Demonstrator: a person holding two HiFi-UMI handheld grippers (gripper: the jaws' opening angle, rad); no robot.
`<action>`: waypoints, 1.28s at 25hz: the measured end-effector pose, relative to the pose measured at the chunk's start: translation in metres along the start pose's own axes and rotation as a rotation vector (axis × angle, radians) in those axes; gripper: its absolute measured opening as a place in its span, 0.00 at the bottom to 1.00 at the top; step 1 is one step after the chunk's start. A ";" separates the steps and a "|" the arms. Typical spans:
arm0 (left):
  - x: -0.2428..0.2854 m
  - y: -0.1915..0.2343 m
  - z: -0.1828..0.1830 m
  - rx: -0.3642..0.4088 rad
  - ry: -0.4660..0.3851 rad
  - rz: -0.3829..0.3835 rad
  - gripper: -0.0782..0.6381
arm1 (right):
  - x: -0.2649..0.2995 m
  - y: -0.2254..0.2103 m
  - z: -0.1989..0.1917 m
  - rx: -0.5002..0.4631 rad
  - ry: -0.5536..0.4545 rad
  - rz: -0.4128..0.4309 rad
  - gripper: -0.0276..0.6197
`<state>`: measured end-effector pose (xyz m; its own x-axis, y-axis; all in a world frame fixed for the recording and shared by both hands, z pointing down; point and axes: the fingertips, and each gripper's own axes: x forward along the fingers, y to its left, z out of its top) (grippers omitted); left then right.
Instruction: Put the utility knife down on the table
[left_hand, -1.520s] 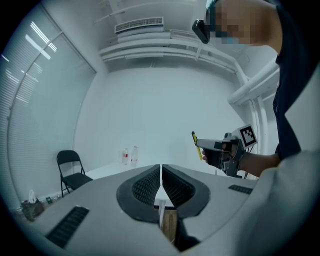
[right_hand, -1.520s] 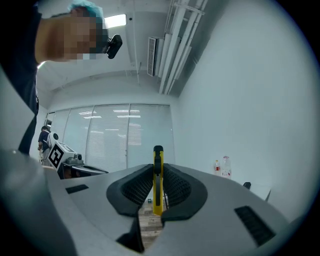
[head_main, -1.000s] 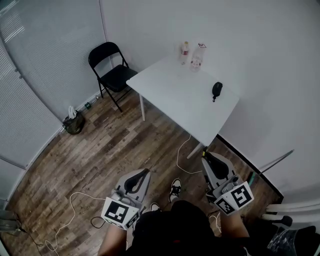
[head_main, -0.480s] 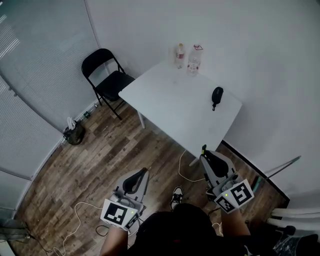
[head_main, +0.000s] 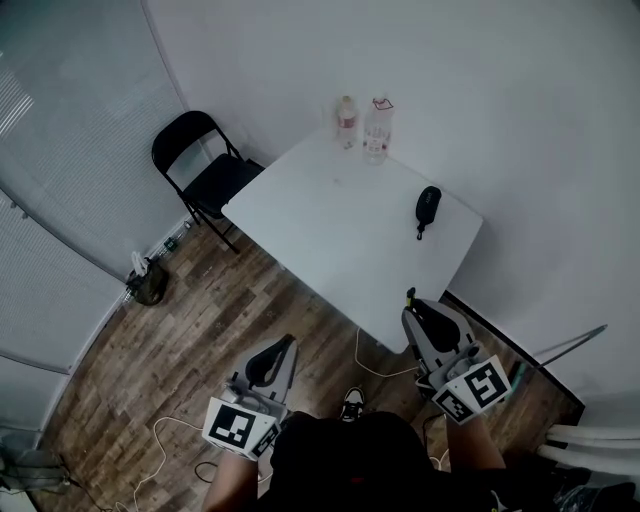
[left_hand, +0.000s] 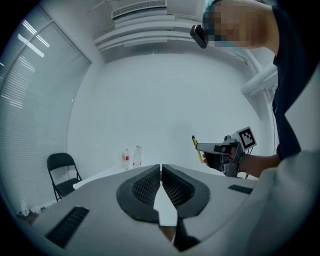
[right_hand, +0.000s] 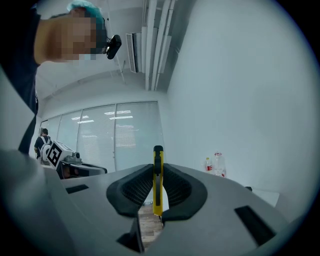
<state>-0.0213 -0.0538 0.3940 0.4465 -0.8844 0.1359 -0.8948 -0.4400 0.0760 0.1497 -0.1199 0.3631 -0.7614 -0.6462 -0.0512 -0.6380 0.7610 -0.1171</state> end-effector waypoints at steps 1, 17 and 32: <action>0.007 0.000 0.000 0.001 0.005 -0.005 0.15 | 0.002 -0.005 0.000 0.001 0.000 -0.001 0.15; 0.080 0.069 0.006 -0.013 0.020 -0.165 0.15 | 0.059 -0.046 -0.003 -0.055 0.035 -0.170 0.15; 0.113 0.193 0.000 -0.037 0.030 -0.262 0.15 | 0.169 -0.041 -0.033 -0.020 0.113 -0.297 0.15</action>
<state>-0.1436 -0.2392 0.4244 0.6636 -0.7357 0.1356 -0.7478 -0.6470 0.1489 0.0433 -0.2584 0.3924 -0.5491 -0.8306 0.0931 -0.8354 0.5421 -0.0908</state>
